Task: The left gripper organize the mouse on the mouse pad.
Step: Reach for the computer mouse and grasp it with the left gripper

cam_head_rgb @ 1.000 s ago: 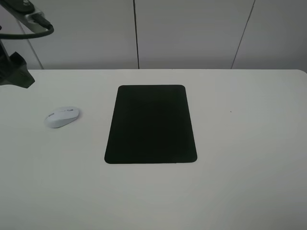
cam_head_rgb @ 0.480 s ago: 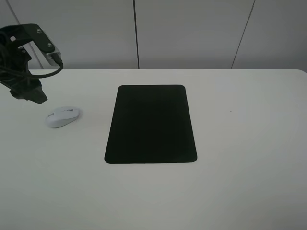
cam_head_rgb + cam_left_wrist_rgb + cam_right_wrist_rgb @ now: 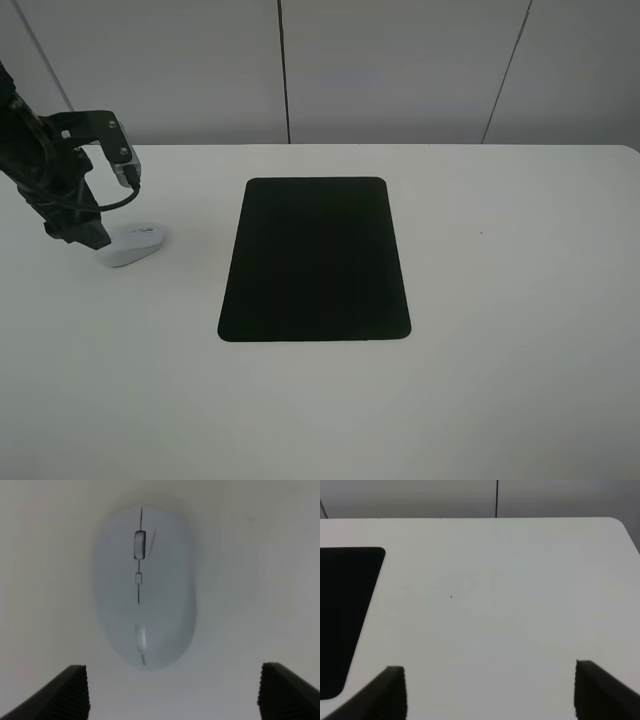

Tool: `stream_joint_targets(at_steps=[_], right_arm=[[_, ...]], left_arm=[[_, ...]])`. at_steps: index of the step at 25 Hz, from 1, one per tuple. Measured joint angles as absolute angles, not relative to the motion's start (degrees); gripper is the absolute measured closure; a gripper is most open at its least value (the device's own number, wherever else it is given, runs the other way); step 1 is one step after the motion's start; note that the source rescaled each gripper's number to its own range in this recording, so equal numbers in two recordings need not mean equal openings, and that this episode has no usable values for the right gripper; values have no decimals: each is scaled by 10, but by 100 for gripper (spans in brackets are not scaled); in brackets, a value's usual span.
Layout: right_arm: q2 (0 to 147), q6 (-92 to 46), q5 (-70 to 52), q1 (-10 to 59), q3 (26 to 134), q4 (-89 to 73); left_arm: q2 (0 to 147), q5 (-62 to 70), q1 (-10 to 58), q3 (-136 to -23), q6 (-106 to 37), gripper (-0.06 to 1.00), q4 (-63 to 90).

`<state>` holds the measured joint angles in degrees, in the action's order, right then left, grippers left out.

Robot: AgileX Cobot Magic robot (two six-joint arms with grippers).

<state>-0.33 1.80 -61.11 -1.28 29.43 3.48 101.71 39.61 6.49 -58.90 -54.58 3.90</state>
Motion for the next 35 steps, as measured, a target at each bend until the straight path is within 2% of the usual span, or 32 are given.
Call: stream_joint_targets(at_steps=[14, 35], right_arm=[[-3, 18, -611, -13, 294, 35], [-3, 18, -611, -13, 294, 35]], left_arm=[[1065, 349, 54, -590, -579, 44, 61], [1139, 347, 54, -640, -594, 44, 93]])
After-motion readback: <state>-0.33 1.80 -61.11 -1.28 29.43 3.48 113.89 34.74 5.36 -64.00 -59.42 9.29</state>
